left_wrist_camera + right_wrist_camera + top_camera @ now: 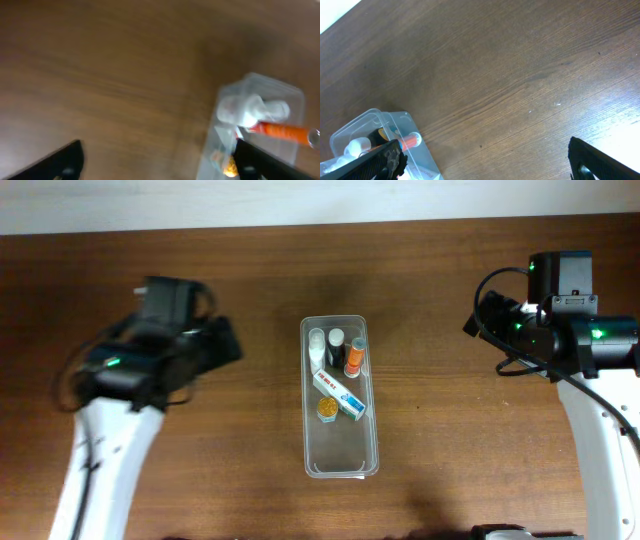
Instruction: Pack container
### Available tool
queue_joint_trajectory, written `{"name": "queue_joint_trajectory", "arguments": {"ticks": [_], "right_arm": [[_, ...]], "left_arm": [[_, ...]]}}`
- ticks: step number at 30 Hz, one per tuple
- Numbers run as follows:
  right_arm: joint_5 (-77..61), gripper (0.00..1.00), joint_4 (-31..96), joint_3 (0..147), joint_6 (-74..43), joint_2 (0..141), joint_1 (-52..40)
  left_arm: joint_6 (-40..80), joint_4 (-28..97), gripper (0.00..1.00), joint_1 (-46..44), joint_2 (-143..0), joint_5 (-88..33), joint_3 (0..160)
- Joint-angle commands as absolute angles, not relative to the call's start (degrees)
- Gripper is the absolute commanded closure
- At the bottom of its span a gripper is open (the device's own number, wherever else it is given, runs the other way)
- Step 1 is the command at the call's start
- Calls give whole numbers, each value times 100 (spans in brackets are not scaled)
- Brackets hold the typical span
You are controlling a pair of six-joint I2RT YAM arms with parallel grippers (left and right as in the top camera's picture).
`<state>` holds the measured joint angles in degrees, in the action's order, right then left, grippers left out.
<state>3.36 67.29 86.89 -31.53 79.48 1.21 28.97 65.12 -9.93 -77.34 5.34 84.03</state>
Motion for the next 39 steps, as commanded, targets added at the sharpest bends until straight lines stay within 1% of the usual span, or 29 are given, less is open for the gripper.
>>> {"name": "queue_joint_trajectory", "arguments": {"ticks": [1,5,7,24,28,30,35,39], "right_arm": [[325,2,6713,8755,-3183,7913,158],[325,2,6713,8755,-3183,7913,158],[325,2,6713,8755,-3183,7913,158],[325,2,6713,8755,-3183,7913,158],[604,2,6713,8755,-3155,7913,158],[611,2,6901,8755,-2891,7911,152],[602,2,7118,8680,-2884,7467,148],[980,2,6829,7996,-2877,6477,148]], "left_arm": [[2668,6724,1,-325,-7592,587,8471],[2670,7000,1,163,-7618,587,8442],[2676,7008,1,235,-7623,556,8442],[2775,6960,1,242,-7623,543,8442],[2775,6960,1,242,-7623,543,8442],[2775,6963,1,242,-7623,543,8442],[2775,6963,1,242,-7623,543,8442],[2775,6963,1,242,-7623,543,8442]]}}
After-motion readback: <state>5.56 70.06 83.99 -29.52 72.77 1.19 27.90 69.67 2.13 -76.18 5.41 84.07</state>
